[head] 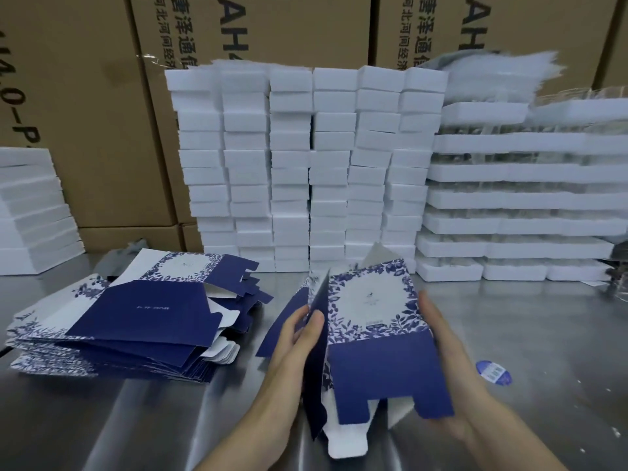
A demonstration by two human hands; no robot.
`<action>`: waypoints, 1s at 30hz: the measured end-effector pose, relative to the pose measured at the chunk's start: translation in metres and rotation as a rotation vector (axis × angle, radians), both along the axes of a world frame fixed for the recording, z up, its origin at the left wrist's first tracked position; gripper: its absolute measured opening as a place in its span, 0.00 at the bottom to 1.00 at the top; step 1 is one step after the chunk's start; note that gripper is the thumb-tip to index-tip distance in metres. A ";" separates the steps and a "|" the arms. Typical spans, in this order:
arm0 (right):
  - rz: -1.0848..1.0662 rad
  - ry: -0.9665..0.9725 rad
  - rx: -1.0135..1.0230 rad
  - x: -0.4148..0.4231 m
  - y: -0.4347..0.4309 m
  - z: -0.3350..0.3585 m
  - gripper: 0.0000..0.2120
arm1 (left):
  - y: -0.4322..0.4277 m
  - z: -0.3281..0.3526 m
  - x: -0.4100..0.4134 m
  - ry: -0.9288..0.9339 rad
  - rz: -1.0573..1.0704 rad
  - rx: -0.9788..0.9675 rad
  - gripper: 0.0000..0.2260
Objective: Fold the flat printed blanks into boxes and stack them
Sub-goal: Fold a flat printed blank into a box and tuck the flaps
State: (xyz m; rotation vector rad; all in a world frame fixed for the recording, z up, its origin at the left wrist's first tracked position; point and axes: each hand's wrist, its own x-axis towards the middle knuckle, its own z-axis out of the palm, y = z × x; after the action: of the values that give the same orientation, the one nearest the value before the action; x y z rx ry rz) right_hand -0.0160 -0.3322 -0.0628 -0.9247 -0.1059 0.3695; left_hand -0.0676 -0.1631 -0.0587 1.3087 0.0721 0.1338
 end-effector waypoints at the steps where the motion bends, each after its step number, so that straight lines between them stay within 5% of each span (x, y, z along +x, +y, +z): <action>1: 0.066 -0.111 -0.050 -0.002 -0.009 -0.003 0.29 | -0.002 0.001 -0.001 -0.017 0.002 -0.063 0.34; 7: -0.234 -0.314 -0.398 -0.001 -0.023 0.008 0.49 | 0.011 0.023 0.001 -0.060 -0.100 -0.209 0.23; 12: -0.415 -0.407 -0.466 0.005 -0.042 0.018 0.40 | 0.043 0.028 0.002 -0.060 -0.249 -0.099 0.22; 19: -0.541 -0.787 -0.805 -0.008 -0.022 0.011 0.29 | 0.033 0.010 0.010 -0.131 0.033 0.371 0.29; 22: -0.496 -0.931 -0.798 -0.017 -0.011 0.011 0.25 | 0.017 0.009 0.005 -0.260 0.106 0.536 0.27; 24: -0.474 -0.917 -0.681 -0.018 -0.012 0.017 0.16 | 0.019 0.015 0.004 -0.264 0.127 0.434 0.22; 26: -0.428 -0.684 -0.448 -0.014 -0.025 0.027 0.10 | 0.031 0.025 0.003 -0.181 0.050 0.151 0.18; 30: -0.134 -0.342 -0.223 -0.006 -0.048 0.036 0.14 | 0.062 0.032 0.003 -0.084 -0.243 -0.195 0.18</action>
State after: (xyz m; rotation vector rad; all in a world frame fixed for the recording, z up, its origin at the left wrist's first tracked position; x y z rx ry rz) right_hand -0.0221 -0.3802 -0.0271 -1.2042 -0.3187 0.0962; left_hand -0.0650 -0.1015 -0.0268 1.1060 -0.1424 -0.0253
